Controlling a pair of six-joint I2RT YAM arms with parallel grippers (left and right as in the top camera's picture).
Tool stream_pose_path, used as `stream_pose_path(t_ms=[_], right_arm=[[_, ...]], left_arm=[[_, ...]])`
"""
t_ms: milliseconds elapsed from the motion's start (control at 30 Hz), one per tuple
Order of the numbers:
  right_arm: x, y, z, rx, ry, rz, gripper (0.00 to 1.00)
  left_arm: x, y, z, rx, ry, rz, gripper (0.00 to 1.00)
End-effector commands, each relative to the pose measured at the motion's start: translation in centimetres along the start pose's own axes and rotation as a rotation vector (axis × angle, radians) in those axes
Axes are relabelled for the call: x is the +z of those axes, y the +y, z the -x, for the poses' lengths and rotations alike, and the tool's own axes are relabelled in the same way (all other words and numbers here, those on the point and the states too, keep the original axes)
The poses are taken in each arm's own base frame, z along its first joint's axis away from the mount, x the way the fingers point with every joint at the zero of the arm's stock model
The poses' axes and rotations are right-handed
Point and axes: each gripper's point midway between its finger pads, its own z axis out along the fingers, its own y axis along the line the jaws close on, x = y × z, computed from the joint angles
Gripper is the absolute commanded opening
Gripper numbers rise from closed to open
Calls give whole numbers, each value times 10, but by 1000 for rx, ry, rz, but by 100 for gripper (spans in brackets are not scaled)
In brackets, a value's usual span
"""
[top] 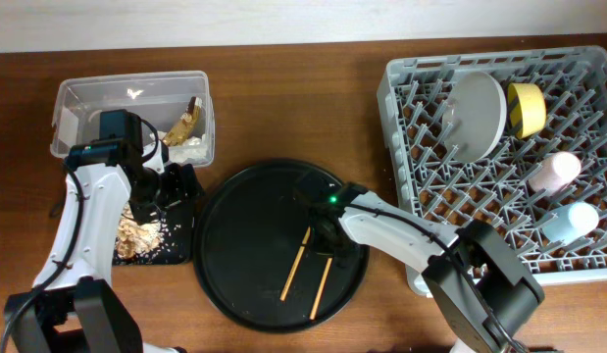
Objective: Sort waste into correct bins and load items into the dishwasher rack
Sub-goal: 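Grasp one wooden chopstick on the black tray with the right gripper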
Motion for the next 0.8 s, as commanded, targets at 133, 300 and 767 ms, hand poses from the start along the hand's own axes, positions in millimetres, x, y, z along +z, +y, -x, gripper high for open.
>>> stream_pose_path(t_ms=[133,300,767], right_arm=[[13,9,-20,7,103,40,4],[9,0,-6,18,75,33,4],[-116,-36,78,-185,-168,68,4]], left_arm=[[-6,-1,1,-7,-18,-5,85],[-6,-1,1,-7,-18,-5,85],[-6,-1,1,-7,-18,-5,85]])
